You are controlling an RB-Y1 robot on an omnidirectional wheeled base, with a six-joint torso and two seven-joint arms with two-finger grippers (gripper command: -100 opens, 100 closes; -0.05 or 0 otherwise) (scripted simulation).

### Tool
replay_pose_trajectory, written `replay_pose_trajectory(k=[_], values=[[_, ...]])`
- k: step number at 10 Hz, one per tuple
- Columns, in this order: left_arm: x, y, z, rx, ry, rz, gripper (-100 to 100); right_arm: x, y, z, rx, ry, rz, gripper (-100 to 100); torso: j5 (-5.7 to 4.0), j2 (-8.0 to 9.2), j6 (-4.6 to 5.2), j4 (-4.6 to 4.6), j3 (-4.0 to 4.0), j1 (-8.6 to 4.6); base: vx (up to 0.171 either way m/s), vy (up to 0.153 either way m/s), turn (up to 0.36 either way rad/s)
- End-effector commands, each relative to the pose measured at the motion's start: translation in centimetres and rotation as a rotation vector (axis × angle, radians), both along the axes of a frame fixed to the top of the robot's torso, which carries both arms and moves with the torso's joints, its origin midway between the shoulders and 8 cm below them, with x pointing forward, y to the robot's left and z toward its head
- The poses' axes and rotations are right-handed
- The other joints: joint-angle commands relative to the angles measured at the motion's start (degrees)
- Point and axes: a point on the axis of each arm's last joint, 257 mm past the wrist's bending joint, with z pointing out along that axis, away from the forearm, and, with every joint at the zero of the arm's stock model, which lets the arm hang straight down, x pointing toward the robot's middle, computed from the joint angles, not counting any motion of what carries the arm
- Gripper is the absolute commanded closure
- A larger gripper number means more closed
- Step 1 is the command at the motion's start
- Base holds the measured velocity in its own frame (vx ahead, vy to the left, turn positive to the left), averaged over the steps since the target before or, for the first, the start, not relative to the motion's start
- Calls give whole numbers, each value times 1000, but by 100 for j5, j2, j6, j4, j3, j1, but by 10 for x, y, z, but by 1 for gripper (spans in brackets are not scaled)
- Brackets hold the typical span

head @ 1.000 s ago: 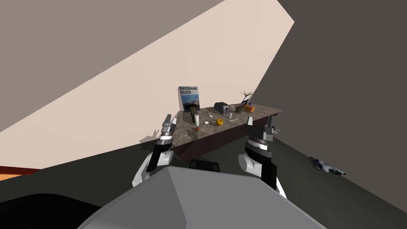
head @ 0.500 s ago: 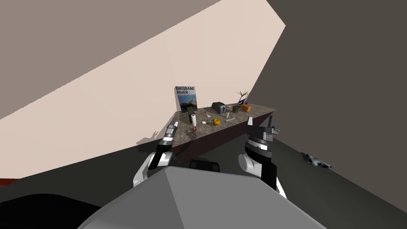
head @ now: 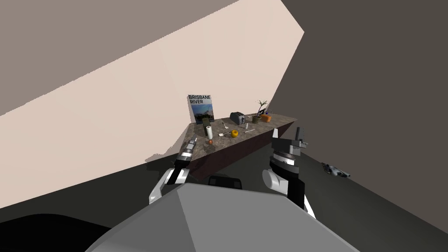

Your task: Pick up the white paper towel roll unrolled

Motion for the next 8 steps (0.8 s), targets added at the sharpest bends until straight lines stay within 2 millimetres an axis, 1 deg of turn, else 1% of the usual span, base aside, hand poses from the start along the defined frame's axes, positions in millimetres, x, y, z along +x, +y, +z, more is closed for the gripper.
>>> replay_pose_trajectory(k=[1, 2, 3, 5, 6, 8], values=[[5, 6, -21, 49, 45, 19, -100, 0, 0, 0, 0, 0, 0, 0, 0, 0, 0, 0, 0, 0, 2, -64, -72], [8, 9, -33, 81, 71, 30, -100, 0, 0, 0, 0, 0, 0, 0, 0, 2, 0, 0, 1, 1, -6, -65, -91], [8, 10, -37, 79, 78, 32, -100, 0, 0, 0, 0, 0, 0, 0, 0, 4, 0, 1, 2, 0, -6, -43, -18], [13, 17, -62, 147, 131, 52, -100, 0, 0, 0, 0, 0, 0, 0, 2, 4, -1, 1, 3, 10, -1, -45, -62], [13, 17, -62, 147, 131, 52, -100, 0, 0, 0, 0, 0, 0, 0, 1, 4, -1, 1, 2, 7, -5, -39, -34], [19, 24, -83, 221, 178, 70, -100, 0, 0, 0, 0, 0, 0, 0, 2, 5, -1, 1, 3, 10, 0, -46, -78]])
